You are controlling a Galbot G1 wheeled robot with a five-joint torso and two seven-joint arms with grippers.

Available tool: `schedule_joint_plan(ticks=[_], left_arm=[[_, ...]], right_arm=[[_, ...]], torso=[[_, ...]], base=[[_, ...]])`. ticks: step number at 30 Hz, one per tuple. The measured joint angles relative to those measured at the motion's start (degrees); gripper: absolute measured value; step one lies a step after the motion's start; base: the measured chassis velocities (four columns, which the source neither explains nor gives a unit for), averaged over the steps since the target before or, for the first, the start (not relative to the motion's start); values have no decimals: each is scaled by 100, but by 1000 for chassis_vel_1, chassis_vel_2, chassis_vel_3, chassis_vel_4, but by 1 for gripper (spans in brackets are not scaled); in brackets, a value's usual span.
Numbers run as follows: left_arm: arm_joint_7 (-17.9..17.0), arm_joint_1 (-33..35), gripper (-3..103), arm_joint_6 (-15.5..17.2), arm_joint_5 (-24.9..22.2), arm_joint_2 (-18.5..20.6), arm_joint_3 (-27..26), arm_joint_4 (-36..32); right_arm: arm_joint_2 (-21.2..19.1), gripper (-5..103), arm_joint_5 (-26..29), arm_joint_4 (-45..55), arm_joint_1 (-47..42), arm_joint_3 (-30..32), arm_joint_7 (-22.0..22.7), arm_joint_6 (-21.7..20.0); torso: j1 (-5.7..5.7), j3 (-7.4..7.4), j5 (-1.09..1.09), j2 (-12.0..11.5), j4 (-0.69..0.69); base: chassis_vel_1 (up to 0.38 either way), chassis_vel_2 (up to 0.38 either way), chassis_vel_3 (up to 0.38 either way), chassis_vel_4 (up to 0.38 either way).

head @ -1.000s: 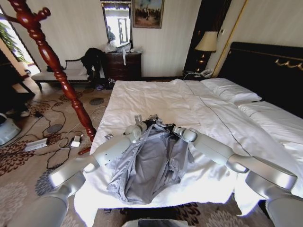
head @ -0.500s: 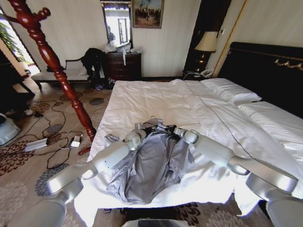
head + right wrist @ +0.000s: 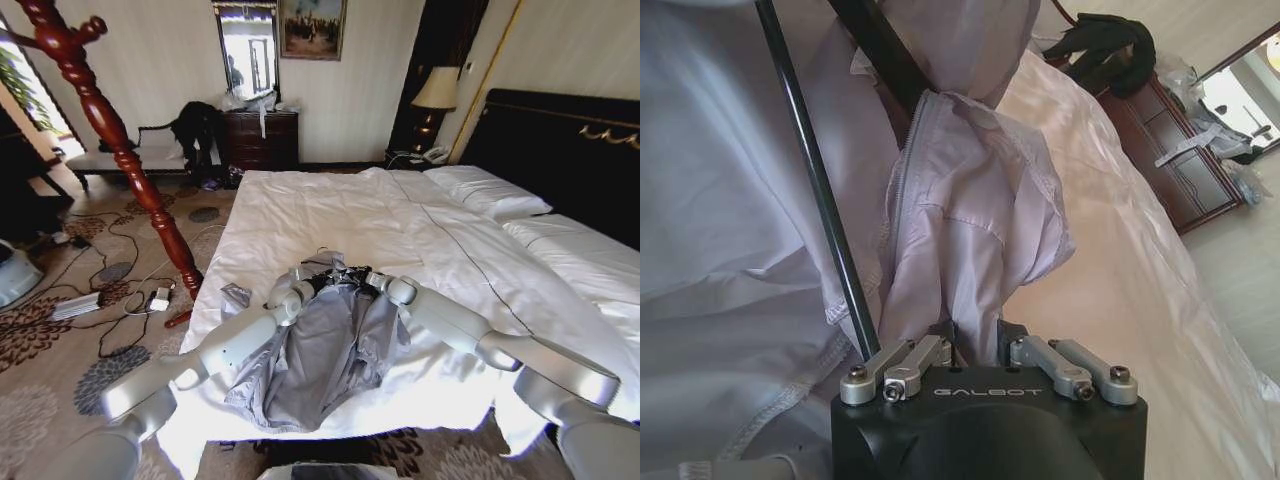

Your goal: Pick up the clothes from the bed and hang them on the clothes hanger.

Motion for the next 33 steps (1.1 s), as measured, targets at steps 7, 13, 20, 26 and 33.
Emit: schedule_joint_plan(ticks=[7, 13, 20, 26, 33], left_arm=[[-246, 356, 96, 137, 214, 664, -296, -556], [-184, 822, 100, 157, 254, 1172, -434, -1076], [-125, 1787, 100, 184, 502, 1874, -1057, -1881], [-83, 2661, 100, 184, 511, 2453, -2089, -2475], [-82, 2869, 100, 216, 273, 2657, -2682, -2574]], right_arm=[[99, 24, -76, -7, -68, 57, 14, -2], [132, 40, -105, -33, -68, 59, 77, -23], [-80, 67, -106, 209, -179, 235, 116, -60], [-448, 94, -84, 794, -513, 780, 216, -124], [-1229, 100, 687, 2141, -1359, 1706, 452, -458]], torso=[[0, 0, 0, 0, 1], [0, 0, -1, 0, -3], [0, 0, -1, 0, 0], [-1, -1, 1, 0, 2], [0, 0, 2, 0, -2]], base=[[0, 0, 0, 0], [0, 0, 0, 0], [0, 0, 0, 0], [0, 0, 0, 0], [0, 0, 0, 0]])
